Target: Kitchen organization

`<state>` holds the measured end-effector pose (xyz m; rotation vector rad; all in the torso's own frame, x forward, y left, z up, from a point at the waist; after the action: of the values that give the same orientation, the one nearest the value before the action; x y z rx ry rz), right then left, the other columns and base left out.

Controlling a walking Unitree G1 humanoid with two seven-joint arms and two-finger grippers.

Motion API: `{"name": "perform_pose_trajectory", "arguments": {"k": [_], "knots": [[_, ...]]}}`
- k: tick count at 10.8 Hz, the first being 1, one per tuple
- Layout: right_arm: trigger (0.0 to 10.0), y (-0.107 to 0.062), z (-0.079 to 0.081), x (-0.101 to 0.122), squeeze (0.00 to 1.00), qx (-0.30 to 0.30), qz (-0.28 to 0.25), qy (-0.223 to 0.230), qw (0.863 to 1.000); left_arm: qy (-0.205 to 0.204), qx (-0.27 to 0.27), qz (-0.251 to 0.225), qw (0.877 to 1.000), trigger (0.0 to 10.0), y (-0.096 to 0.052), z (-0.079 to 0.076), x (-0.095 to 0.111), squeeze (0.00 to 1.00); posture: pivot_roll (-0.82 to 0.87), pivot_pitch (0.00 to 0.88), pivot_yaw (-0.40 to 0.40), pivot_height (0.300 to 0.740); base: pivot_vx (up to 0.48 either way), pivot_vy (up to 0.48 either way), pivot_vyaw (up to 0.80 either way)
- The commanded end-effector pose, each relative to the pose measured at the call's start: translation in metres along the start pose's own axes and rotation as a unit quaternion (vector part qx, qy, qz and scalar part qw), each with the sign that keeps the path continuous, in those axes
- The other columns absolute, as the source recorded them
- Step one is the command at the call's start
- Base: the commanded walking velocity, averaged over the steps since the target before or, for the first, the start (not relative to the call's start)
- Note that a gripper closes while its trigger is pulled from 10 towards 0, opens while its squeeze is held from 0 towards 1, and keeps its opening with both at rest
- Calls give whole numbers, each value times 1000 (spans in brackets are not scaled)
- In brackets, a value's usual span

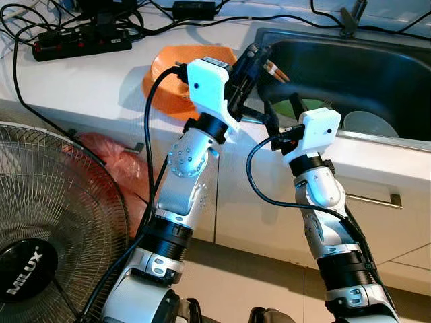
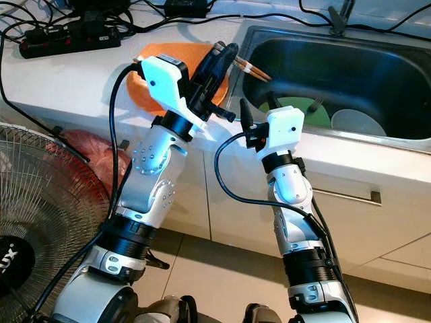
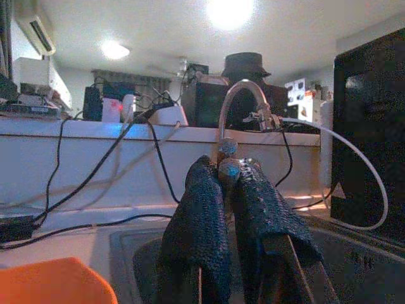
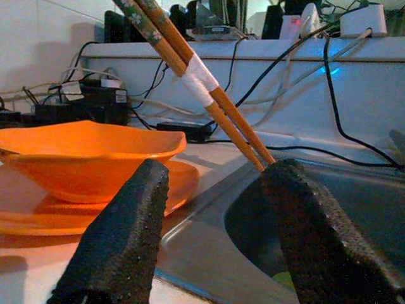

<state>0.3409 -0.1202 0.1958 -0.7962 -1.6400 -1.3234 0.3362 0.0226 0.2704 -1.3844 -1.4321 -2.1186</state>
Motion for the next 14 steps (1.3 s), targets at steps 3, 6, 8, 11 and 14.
{"name": "perform_pose_trajectory", "arguments": {"k": [3, 6, 8, 11, 14], "knots": [[10000, 2, -7, 0, 0, -21, 5, -10, 1000, -16, -40, 17, 999, 10000, 0, -16, -5, 0, -11, 122, 56, 740, 0, 0, 0], [10000, 5, -9, 2, 0, -33, 1, -15, 999, -23, -53, 23, 998, 10000, -1, -19, -7, 0, -11, 123, 56, 740, 0, 0, 0], [10000, 6, -12, 3, 0, -43, -1, -16, 999, -34, -72, 35, 996, 10000, -3, -25, -11, 0, -11, 123, 55, 740, 0, 0, 0], [10000, 7, -11, 4, 0, -42, -5, -13, 999, -48, -95, 45, 993, 10000, -5, -31, -14, 0, -12, 125, 56, 740, 0, 0, 0], [10000, 10, -12, 5, 0, -50, -8, -19, 999, -56, -113, 55, 991, 10000, -7, -36, -16, 0, -12, 125, 59, 740, 0, 0, 0]]}}
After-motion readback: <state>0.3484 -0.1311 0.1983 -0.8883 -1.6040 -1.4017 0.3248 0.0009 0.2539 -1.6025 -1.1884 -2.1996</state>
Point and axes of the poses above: a point about 5 cm out from each wrist's last joint towards the gripper, its own y axis pointing out of the wrist towards the gripper, its own x axis along the axis of the wrist's last joint, z = x × y, the point moved 1 cm from there along y, pointing out of the wrist towards the gripper, and after that the axes turned 1 degree about y, right-handed, at the moved point
